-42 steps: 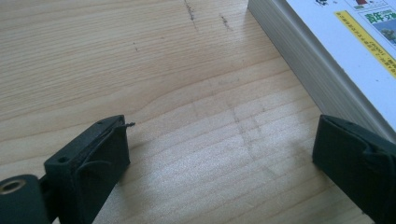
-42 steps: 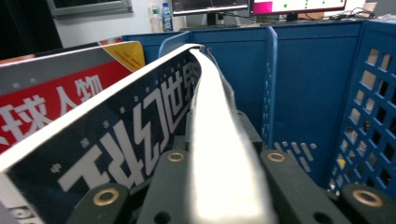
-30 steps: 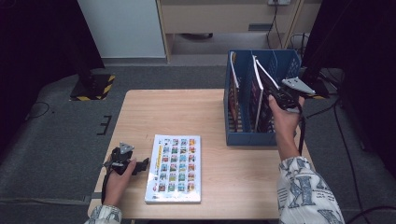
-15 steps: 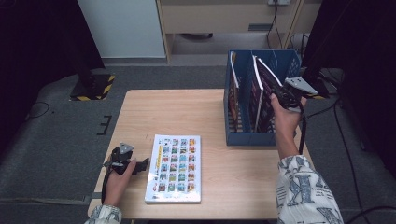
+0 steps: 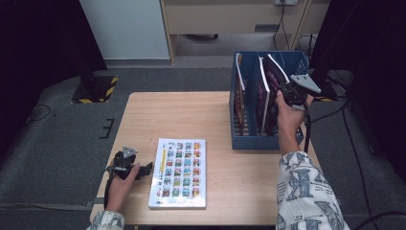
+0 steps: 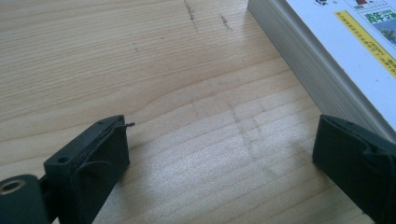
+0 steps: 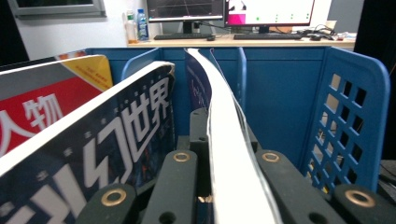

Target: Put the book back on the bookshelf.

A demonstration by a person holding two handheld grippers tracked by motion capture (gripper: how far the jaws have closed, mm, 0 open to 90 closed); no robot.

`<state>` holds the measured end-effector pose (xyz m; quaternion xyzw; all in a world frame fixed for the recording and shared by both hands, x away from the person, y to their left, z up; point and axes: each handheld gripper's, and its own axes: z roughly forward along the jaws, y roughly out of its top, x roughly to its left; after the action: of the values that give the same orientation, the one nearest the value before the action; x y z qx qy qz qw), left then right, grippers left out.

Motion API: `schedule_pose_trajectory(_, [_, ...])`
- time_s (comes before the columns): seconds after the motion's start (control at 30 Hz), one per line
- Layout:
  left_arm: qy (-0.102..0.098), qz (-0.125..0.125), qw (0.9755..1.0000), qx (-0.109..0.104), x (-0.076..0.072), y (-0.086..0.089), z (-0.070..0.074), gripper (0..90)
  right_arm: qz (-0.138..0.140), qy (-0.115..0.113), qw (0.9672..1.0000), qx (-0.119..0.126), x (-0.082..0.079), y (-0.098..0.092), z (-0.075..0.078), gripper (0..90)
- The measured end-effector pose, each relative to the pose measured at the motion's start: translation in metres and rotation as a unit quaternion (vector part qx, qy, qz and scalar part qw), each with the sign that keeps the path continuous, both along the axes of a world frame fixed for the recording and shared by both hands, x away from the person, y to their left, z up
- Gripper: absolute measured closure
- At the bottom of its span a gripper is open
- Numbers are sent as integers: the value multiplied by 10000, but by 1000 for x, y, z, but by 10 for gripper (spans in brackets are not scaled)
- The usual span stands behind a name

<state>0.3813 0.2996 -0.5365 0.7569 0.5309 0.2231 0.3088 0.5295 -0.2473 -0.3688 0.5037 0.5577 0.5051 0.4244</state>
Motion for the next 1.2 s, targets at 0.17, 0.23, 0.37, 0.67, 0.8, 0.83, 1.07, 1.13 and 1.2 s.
schedule_pose_trajectory(0.17, [0,-1,10000,0,0,0,0,29,10,87,9999,-120,3,3,-8,837])
schedule_pose_trajectory(0.23, [1,-1,10000,0,0,0,0,28,27,52,9999,-86,3,5,-11,835])
schedule_pose_trajectory(0.37, [0,-1,10000,0,0,0,0,28,137,46,9999,-54,1,8,-12,823])
schedule_pose_trajectory(0.67, [1,-1,10000,0,0,0,0,28,362,87,9993,-33,-1,11,-14,753])
schedule_pose_trajectory(0.8, [0,-1,10000,0,0,0,0,29,441,164,9989,-75,0,13,-16,801])
schedule_pose_trajectory(0.83, [0,-1,10000,0,0,0,0,28,423,151,9989,-166,0,13,-16,818])
schedule_pose_trajectory(1.07, [1,-2,10000,0,0,0,0,28,248,185,9971,-702,-1,11,-11,842])
schedule_pose_trajectory(1.13, [1,-1,10000,0,0,0,0,28,185,191,9969,-736,1,7,-8,842])
schedule_pose_trajectory(1.2, [1,-3,10000,1,0,0,0,28,123,182,9962,-844,0,6,-7,842])
